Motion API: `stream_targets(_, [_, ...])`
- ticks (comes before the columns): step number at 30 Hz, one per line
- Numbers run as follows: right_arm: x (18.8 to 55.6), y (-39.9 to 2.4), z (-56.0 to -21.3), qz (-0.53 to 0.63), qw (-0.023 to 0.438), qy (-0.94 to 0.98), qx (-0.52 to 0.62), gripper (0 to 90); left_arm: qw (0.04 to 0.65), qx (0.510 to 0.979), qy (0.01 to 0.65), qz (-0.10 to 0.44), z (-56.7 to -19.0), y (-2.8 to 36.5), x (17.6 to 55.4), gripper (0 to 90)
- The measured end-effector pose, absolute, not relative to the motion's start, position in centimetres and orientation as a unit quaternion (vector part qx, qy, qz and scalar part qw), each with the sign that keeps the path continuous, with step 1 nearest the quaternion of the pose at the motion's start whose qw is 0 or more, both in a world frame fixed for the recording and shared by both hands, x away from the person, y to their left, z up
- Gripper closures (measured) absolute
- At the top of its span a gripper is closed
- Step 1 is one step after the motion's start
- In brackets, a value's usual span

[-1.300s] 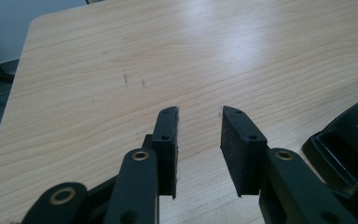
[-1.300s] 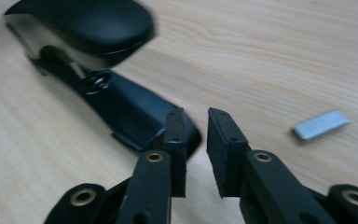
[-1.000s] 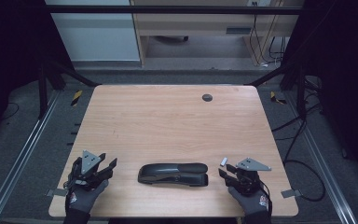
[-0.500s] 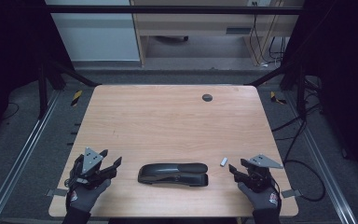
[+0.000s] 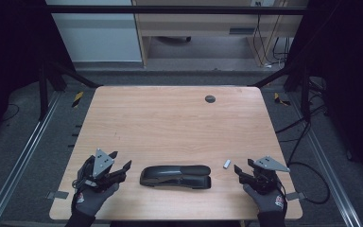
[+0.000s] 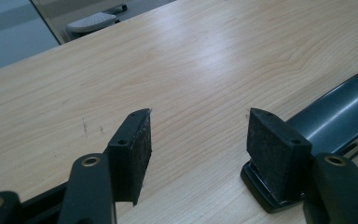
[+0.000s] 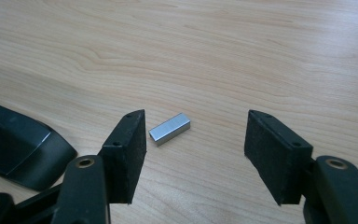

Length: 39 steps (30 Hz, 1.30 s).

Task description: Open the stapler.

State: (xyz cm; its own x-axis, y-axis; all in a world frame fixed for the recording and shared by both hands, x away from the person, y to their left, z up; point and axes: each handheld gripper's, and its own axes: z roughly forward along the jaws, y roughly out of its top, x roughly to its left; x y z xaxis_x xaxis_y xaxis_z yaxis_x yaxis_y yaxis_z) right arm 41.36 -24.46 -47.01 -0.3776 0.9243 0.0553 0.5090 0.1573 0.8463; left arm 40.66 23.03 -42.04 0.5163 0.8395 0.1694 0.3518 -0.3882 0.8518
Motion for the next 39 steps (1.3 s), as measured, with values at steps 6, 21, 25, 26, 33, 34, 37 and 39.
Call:
stream_targets(6, [41.4, -24.6, -47.0, 0.418, 0.251, 0.713, 0.504, 39.1, 0.400, 0.783, 0.366, 0.306, -41.4, 22.1, 40.1, 40.2])
stream_targets(21, [41.3, -24.6, -46.9, 0.417, 0.256, 0.710, 0.507, 41.8, 0.396, 0.810, 0.312, 0.300, -39.9, 19.6, 39.1, 41.3])
stream_targets(25, [41.3, -24.6, -46.9, 0.416, 0.254, 0.711, 0.506, 42.0, 0.388, 0.818, 0.297, 0.303, -39.7, 18.8, 39.0, 41.4])
stream_targets(26, [41.3, -24.6, -46.9, 0.417, 0.254, 0.711, 0.506, 42.0, 0.388, 0.818, 0.294, 0.305, -39.6, 18.6, 39.0, 41.4])
stream_targets(33, [41.3, -24.6, -46.9, 0.417, 0.254, 0.710, 0.508, 42.7, 0.377, 0.831, 0.268, 0.309, -39.1, 17.4, 38.5, 41.9])
stream_targets(34, [41.3, -24.6, -46.9, 0.416, 0.254, 0.710, 0.507, 42.7, 0.375, 0.833, 0.264, 0.309, -39.0, 17.2, 38.4, 41.9])
stream_targets(37, [41.3, -24.6, -46.9, 0.416, 0.254, 0.710, 0.508, 43.0, 0.371, 0.838, 0.255, 0.310, -38.9, 16.7, 38.2, 41.9])
stream_targets(39, [41.2, -24.6, -46.9, 0.416, 0.254, 0.710, 0.508, 43.1, 0.368, 0.841, 0.249, 0.309, -38.9, 16.4, 38.1, 41.8])
